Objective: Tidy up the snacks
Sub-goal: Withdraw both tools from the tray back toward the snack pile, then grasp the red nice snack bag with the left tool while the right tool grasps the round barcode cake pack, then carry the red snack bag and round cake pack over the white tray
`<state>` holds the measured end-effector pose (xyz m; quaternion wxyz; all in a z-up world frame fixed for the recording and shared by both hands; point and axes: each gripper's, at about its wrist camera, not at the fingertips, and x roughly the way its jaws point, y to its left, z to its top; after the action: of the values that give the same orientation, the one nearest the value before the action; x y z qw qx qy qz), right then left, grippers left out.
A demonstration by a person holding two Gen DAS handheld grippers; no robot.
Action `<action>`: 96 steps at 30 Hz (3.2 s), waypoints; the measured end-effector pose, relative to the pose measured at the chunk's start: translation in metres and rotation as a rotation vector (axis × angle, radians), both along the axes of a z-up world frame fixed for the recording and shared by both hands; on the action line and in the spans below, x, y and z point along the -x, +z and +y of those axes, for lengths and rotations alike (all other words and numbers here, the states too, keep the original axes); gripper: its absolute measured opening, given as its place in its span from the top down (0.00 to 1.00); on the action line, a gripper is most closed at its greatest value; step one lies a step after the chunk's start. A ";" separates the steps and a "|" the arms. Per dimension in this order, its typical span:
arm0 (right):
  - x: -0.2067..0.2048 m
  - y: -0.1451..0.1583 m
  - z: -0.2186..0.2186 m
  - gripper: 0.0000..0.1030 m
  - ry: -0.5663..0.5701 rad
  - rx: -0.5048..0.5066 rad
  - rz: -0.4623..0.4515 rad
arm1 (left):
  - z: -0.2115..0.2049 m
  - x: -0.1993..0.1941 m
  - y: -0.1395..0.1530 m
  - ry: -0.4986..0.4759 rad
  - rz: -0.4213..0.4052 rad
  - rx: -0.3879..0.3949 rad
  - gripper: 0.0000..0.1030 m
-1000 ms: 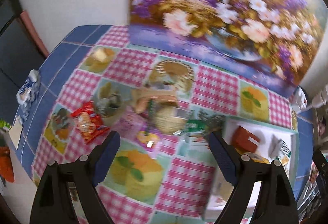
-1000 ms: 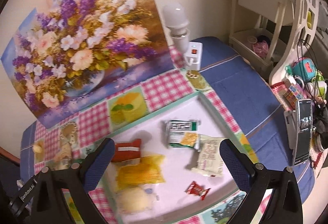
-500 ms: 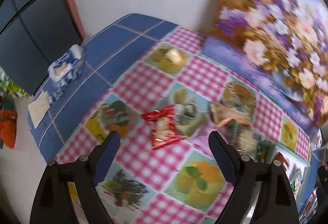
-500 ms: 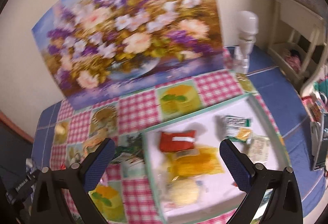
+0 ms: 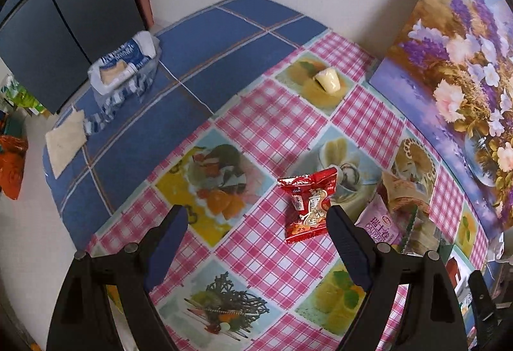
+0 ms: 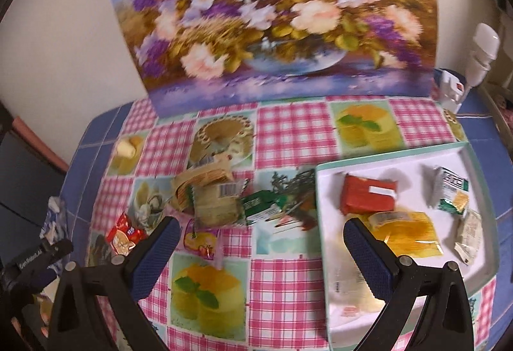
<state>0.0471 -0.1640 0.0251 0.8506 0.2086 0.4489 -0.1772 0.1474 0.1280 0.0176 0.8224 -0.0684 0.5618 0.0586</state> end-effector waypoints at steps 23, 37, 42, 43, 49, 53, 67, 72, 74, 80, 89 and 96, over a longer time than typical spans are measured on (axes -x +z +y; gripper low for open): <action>-0.059 -0.048 0.036 0.00 0.122 0.064 0.053 | -0.034 -0.032 -0.060 -0.048 0.123 0.041 0.14; -0.074 -0.068 0.046 0.01 0.161 0.156 0.064 | -0.048 -0.044 -0.084 -0.064 0.151 0.009 0.14; -0.077 -0.076 0.047 0.08 0.160 0.178 0.078 | -0.051 -0.047 -0.089 -0.063 0.151 -0.002 0.14; -0.077 -0.078 0.047 0.09 0.159 0.180 0.080 | -0.054 -0.047 -0.092 -0.064 0.153 -0.004 0.14; -0.077 -0.079 0.050 0.24 0.163 0.223 0.079 | -0.060 -0.047 -0.103 -0.064 0.159 -0.010 0.23; -0.077 -0.079 0.053 0.38 0.176 0.225 0.076 | -0.061 -0.046 -0.104 -0.072 0.154 -0.017 0.43; -0.073 -0.072 0.047 0.45 0.162 0.176 0.057 | -0.059 -0.042 -0.070 -0.080 0.084 0.001 0.51; -0.069 -0.057 0.043 0.46 0.155 0.170 0.025 | -0.063 -0.040 -0.047 -0.090 0.032 0.009 0.51; -0.066 -0.050 0.040 0.46 0.148 0.164 0.011 | -0.063 -0.037 -0.039 -0.093 0.012 0.009 0.51; -0.048 -0.024 0.026 0.46 0.105 0.157 -0.031 | -0.069 -0.023 -0.012 -0.111 -0.050 0.018 0.51; -0.005 0.009 -0.007 0.46 0.017 0.127 -0.067 | -0.099 0.001 0.019 -0.198 -0.121 0.014 0.51; 0.037 0.024 -0.041 0.46 -0.094 0.085 -0.076 | -0.118 0.018 0.043 -0.251 -0.179 0.014 0.51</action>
<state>0.0101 -0.2051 0.0493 0.8660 0.1997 0.3980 -0.2276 0.1293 0.0096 0.0607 0.8694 -0.0086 0.4910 -0.0548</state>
